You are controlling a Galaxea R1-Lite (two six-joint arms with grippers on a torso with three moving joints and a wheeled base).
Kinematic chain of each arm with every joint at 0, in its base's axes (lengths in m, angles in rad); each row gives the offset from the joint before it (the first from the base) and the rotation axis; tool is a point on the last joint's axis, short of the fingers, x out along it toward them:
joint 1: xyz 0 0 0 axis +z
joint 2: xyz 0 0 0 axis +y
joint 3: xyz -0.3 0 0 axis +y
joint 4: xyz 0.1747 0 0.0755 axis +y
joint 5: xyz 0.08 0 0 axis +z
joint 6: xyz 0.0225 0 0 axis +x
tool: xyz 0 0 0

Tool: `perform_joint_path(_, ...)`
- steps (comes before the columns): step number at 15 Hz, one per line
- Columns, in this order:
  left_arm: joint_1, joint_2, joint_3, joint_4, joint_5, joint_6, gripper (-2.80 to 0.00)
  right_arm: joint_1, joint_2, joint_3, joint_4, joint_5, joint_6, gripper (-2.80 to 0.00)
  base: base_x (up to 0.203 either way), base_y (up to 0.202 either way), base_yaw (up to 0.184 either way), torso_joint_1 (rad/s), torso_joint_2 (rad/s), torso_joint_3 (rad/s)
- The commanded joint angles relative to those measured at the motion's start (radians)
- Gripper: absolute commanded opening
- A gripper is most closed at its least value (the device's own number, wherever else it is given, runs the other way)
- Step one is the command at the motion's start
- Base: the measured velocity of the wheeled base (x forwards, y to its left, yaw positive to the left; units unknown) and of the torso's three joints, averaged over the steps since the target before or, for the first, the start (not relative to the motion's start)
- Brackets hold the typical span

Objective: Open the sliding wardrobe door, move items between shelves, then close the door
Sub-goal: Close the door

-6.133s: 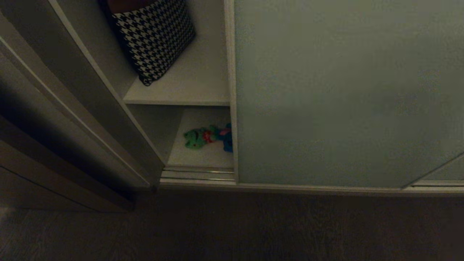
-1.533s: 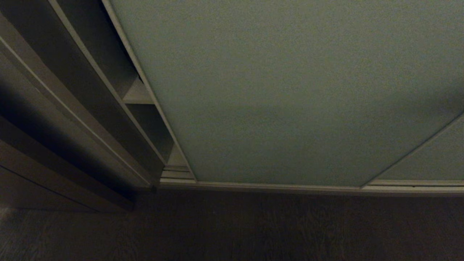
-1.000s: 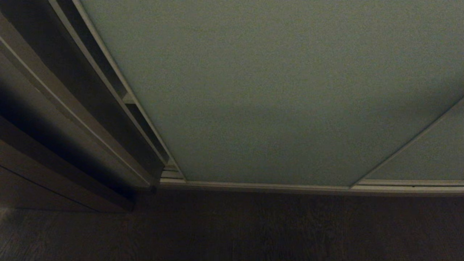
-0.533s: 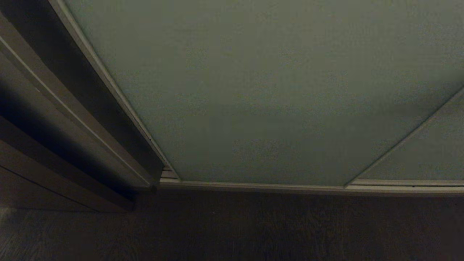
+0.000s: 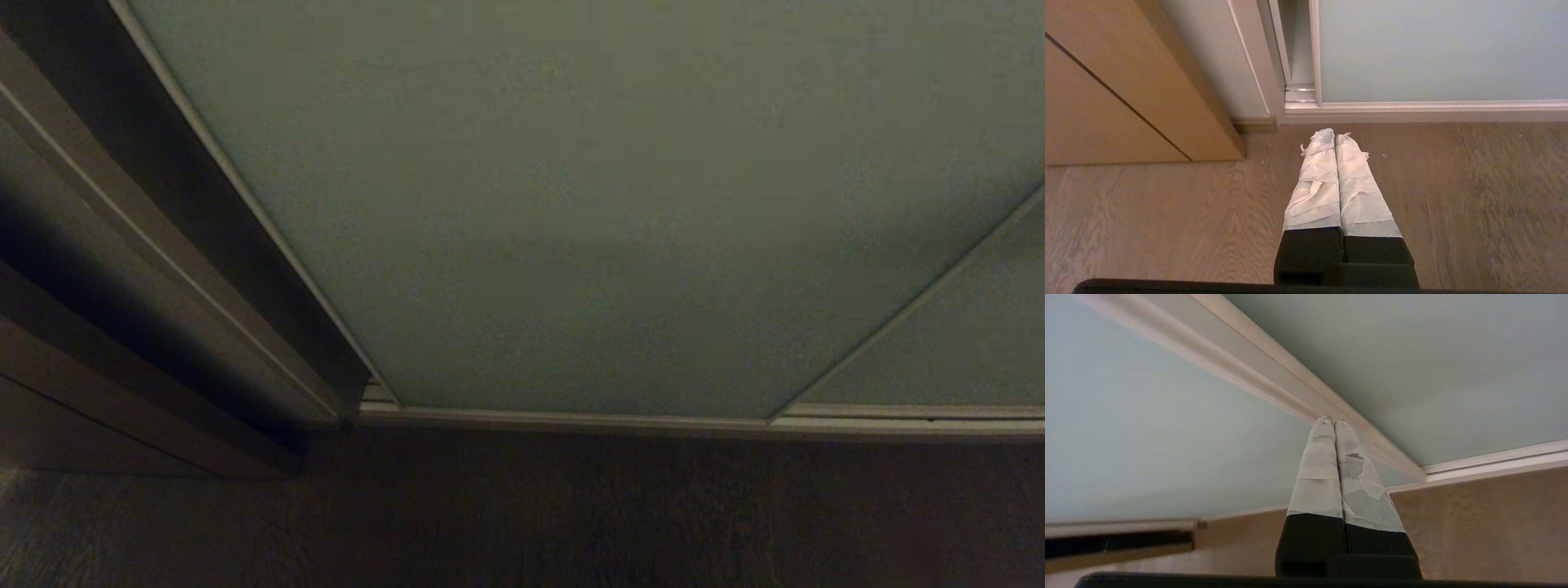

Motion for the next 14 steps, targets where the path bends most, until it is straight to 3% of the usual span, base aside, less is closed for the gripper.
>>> perform_joint_path(1,0.0,0.0,0.0,0.0,0.0,0.0,-2.8,0.044,0.066,-0.023,0.003,-0.01,0.003,-2.8,0.0,0.0,0.0,0.0,0.0,0.0)
perform_joint_path(5,0.0,0.0,0.0,0.0,0.0,0.0,-2.8,0.102,0.14,-0.07,0.003,-0.092,0.008,-2.8,0.0,0.0,0.0,0.0,0.0,0.0)
perform_joint_path(9,0.0,0.0,0.0,0.0,0.0,0.0,-2.8,0.107,0.165,-0.093,0.0,-0.095,0.009,-2.8,0.0,0.0,0.0,0.0,0.0,0.0)
perform_joint_path(14,0.0,0.0,0.0,0.0,0.0,0.0,-2.8,0.179,0.171,-0.106,0.0,-0.145,0.009,-2.8,0.0,0.0,0.0,0.0,0.0,0.0)
